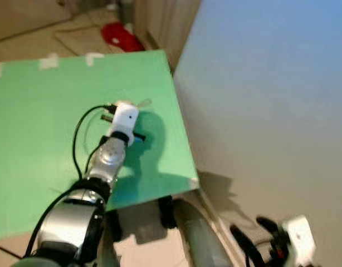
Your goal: Hang keys on a hook
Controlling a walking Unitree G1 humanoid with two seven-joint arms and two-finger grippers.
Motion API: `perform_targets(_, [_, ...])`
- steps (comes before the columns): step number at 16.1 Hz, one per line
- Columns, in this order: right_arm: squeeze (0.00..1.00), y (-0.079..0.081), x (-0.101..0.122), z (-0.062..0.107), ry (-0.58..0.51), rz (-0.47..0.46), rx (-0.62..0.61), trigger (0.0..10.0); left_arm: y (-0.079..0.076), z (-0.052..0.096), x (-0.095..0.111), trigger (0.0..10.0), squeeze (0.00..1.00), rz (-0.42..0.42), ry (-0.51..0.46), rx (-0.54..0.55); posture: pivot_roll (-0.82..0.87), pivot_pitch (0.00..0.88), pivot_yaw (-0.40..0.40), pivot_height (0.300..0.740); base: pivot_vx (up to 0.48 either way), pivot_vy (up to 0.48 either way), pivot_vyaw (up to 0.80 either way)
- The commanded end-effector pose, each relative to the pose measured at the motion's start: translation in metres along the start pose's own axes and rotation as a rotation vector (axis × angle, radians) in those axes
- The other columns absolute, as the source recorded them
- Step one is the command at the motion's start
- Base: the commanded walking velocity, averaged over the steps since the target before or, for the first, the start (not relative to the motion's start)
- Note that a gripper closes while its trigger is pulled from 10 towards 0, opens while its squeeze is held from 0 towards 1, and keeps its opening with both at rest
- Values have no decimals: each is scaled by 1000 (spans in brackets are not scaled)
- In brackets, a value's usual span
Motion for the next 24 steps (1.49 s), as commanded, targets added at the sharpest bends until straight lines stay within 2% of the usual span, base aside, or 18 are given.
perform_targets(1, [0, -7, -10, -14, 18, -12, -39, 10000, -17, 5, -4, 0, 0, 20, -10, -82, -258, 291, -112, 740, 0, 0, 0])
perform_targets(2, [0, -10, -5, -35, -9, -15, -52, 10000, -23, 5, 3, 0, 0, 26, -42, -129, -214, 265, -98, 740, 0, 0, 0])
perform_targets(4, [0, -12, 5, -58, -52, -16, -61, 10000, -23, 5, 8, 0, 0, 23, -65, -165, -150, 215, -70, 740, 0, 0, 0])
perform_targets(5, [0, -14, 23, -80, -112, -9, -68, 10000, -17, 5, 13, 0, 0, 27, -84, -164, -123, 189, -57, 740, 0, 0, 0])
perform_targets(7, [0, -19, 42, -102, -176, 7, -103, 10000, -7, 8, 13, 0, 0, 45, -88, -157, -70, 125, -35, 740, 0, 0, 0])
perform_targets(8, [0, -22, 51, -110, -203, 9, -113, 10000, 1, 9, 11, 0, 0, 68, -84, -119, -52, 93, -26, 740, 0, 0, 0])
perform_targets(11, [0, -35, 70, -118, -284, -10, -170, 10000, 6, 20, 14, 0, 0, 120, -117, -101, -11, 22, -8, 740, 0, 0, 0])
perform_targets(12, [0, -39, 74, -117, -301, -15, -187, 10000, 4, 23, 15, 0, 0, 135, -121, -110, 1, 5, -4, 740, 0, 0, 0])
perform_targets(15, [0, -52, 90, -113, -380, -20, -242, 10000, -9, 47, 4, 0, 0, 139, -103, -155, -4, 0, 4, 740, 0, 0, 0])
perform_targets(16, [0, -55, 94, -108, -411, -21, -261, 10000, -20, 70, -2, 0, 0, 145, -106, -191, -12, 0, 3, 740, 0, 0, 0])
perform_targets(17, [0, -53, 91, -105, -421, -25, -262, 10000, -40, 99, -6, 0, 0, 175, -125, -265, -15, 0, -2, 740, 0, 0, 0])
perform_targets(18, [0, -51, 86, -104, -418, -32, -261, 10000, -51, 113, -11, 0, 0, 232, -110, -295, -15, 0, -14, 740, 0, 0, 0])
perform_targets(19, [0, -47, 80, -107, -401, -36, -253, 10000, -48, 109, -17, 0, 0, 264, -92, -242, -12, 0, -22, 740, 0, 0, 0])
perform_targets(20, [0, -46, 79, -108, -396, -35, -248, 10000, -47, 106, -18, 0, 0, 265, -87, -234, -13, 0, -24, 740, 0, 0, 0])
perform_targets(21, [0, -40, 81, -111, -400, -27, -228, 10000, -55, 95, -27, 0, 0, 260, -49, -235, -24, 0, -26, 740, 0, 0, 0])
perform_targets(22, [0, -40, 83, -111, -405, -20, -229, 10000, -61, 92, -32, 0, 0, 268, -11, -238, -32, 0, -16, 740, 0, 0, 0])
perform_targets(24, [0, -40, 75, -109, -403, -22, -243, 10000, -72, 97, -37, 0, 0, 298, 35, -271, -42, 0, -3, 740, 0, 0, 0])
Point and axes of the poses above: a point about 5 cm out from each wrist's last joint towards the gripper, its own z axis pointing back from the gripper into the wrist, its own x axis along the axis of the wrist's last joint, y = z × x, the point moved 5 cm from there along -z, pointing out of the wrist towards the gripper, and after that the axes turned 3 degrees about z, right-handed, at the moved point
